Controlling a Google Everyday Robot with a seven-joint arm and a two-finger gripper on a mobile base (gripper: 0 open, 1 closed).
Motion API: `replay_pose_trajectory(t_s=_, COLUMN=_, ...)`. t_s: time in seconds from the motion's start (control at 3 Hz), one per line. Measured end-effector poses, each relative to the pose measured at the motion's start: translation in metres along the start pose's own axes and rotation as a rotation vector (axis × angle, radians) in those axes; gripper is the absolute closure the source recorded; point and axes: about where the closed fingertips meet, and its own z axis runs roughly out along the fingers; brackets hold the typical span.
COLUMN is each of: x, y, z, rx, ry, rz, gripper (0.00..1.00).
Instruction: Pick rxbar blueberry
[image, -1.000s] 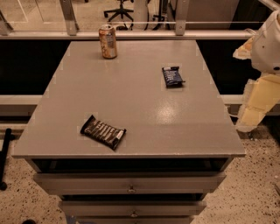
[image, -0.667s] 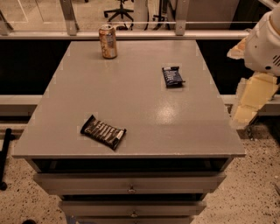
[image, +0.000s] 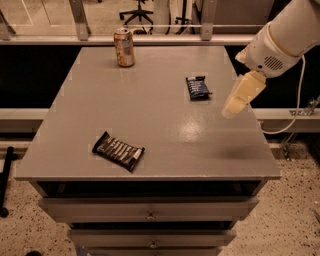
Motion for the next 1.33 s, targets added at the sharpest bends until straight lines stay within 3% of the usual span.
replay_pose_trajectory(t_s=0.67, x=-0.031, y=-0.048, z=0.069, rx=-0.027, ry=-0.181, rz=0.151, gripper=0.00)
replay_pose_trajectory(t_s=1.33, x=-0.050, y=-0.088, z=0.121, rx=-0.033, ry=-0.295, rz=0.247, gripper=0.00)
